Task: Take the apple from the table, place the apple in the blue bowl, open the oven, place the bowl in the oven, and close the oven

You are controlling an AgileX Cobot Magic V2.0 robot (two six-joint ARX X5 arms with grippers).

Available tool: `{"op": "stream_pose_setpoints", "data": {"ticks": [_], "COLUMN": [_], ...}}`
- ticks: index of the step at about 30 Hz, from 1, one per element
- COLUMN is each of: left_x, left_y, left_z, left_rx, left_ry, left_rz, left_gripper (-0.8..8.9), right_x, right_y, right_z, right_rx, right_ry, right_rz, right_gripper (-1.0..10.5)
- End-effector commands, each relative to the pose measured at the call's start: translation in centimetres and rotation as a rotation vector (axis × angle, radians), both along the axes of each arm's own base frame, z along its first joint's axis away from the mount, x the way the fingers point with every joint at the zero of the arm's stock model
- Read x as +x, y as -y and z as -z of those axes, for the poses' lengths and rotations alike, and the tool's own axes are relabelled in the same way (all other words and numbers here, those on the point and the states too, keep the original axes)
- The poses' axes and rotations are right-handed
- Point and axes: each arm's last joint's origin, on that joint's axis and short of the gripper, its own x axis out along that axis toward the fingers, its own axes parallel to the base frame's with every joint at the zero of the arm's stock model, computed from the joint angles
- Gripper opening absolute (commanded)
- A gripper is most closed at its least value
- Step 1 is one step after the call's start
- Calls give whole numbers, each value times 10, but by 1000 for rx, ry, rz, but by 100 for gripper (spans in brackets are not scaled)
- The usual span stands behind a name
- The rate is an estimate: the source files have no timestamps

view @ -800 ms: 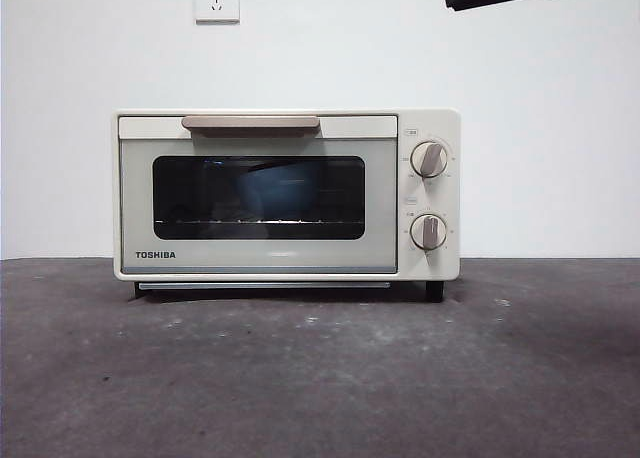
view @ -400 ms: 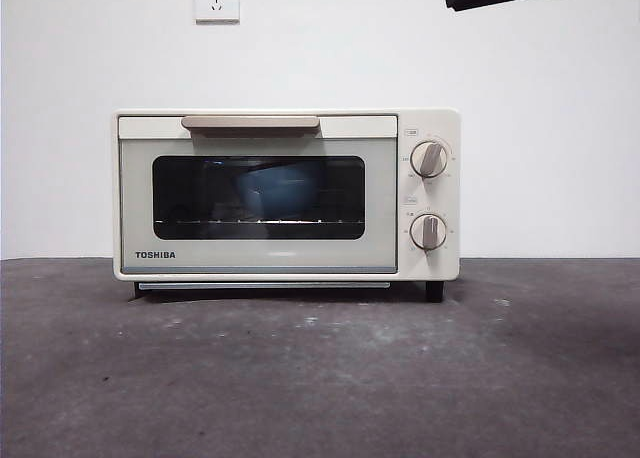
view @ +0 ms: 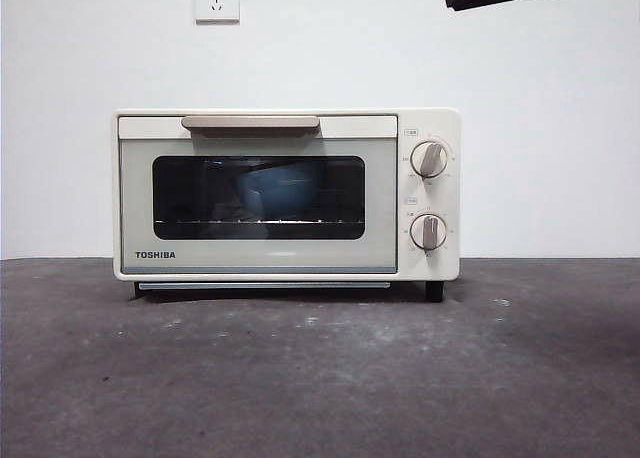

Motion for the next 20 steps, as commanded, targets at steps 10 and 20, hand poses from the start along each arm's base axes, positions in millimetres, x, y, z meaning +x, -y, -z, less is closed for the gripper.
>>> {"op": "stream_pose_setpoints", "data": {"ticks": [10,20], "left_x": [1,1], "left_y": [0,0], "left_z": [8,8], "left_rx": [-6,-6], "left_ry": [-24,-23], "left_rz": [-6,-6], "left_gripper": [8,8], "right_x": [4,-3], "right_y": [26,95], "right_z": [-13,5], "right_rx": [-45,-52], "right_ry": [142,262], "right_rz": [132,442], "right_gripper": [6,6]}}
